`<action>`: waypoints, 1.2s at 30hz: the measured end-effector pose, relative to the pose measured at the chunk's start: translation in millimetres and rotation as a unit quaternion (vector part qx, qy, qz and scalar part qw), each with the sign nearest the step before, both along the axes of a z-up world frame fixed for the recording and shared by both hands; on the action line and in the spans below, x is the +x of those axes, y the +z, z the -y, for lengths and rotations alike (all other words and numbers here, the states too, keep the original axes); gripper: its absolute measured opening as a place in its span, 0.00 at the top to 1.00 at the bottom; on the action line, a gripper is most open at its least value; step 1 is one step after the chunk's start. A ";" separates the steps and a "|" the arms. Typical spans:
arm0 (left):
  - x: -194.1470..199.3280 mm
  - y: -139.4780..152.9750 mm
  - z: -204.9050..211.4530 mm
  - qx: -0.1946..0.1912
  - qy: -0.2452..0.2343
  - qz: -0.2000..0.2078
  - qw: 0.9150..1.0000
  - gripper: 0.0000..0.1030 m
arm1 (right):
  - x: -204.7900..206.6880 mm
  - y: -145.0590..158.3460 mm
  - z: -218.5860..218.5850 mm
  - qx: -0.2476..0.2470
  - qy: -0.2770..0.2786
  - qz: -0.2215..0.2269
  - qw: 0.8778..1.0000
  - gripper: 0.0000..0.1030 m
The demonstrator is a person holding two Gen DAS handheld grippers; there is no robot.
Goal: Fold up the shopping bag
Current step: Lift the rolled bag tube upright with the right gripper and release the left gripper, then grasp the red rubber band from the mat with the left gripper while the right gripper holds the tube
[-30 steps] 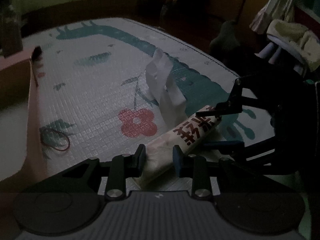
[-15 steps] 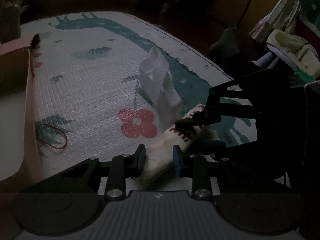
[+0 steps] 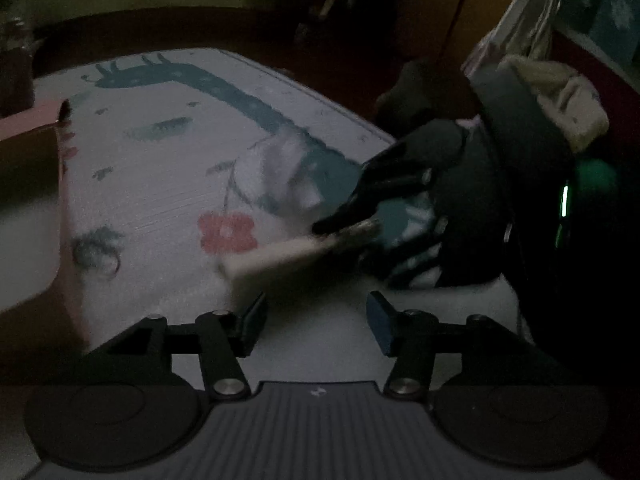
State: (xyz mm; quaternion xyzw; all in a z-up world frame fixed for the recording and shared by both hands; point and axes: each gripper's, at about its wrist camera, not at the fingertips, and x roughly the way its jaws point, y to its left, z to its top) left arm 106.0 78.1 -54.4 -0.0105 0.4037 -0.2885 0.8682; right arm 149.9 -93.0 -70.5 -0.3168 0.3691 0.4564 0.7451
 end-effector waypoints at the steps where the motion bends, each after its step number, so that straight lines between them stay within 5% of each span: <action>1: -0.6 -2.0 1.2 0.000 -0.001 -0.006 1.000 0.48 | 3.2 4.1 7.4 0.008 -0.008 -0.037 0.999 0.78; 6: 12.6 -9.5 12.7 -0.008 -0.005 -0.021 1.000 0.48 | 23.1 2.4 30.0 0.020 -0.056 -0.133 0.989 0.82; 15: 15.1 -31.0 31.3 0.049 -0.037 -0.033 0.998 0.46 | 3.7 -16.0 25.1 0.021 -0.070 -0.063 0.995 0.82; 18: 10.8 -35.0 45.3 0.074 -0.055 -0.019 0.996 0.28 | -2.9 -15.1 36.0 0.066 -0.096 -0.053 0.992 0.83; 19: 8.1 -36.5 51.6 0.084 -0.064 -0.012 0.994 0.15 | -1.9 -13.0 42.3 0.091 -0.110 -0.058 0.988 0.83; 22: -7.5 -45.3 77.1 0.148 -0.087 0.029 0.985 0.00 | 0.9 -6.9 61.3 0.166 -0.151 -0.072 0.972 0.85; 26: -7.2 -46.6 72.4 0.131 -0.058 0.019 0.989 0.00 | 4.6 1.3 86.6 0.264 -0.203 -0.090 0.939 0.85; 31: -7.8 -49.0 68.5 0.125 -0.051 0.027 0.990 0.00 | 9.3 11.5 118.2 0.380 -0.264 -0.111 0.879 0.85; 36: -13.2 -50.7 64.1 0.112 -0.048 0.045 0.992 0.00 | 13.2 18.5 144.8 0.433 -0.307 -0.103 0.841 0.85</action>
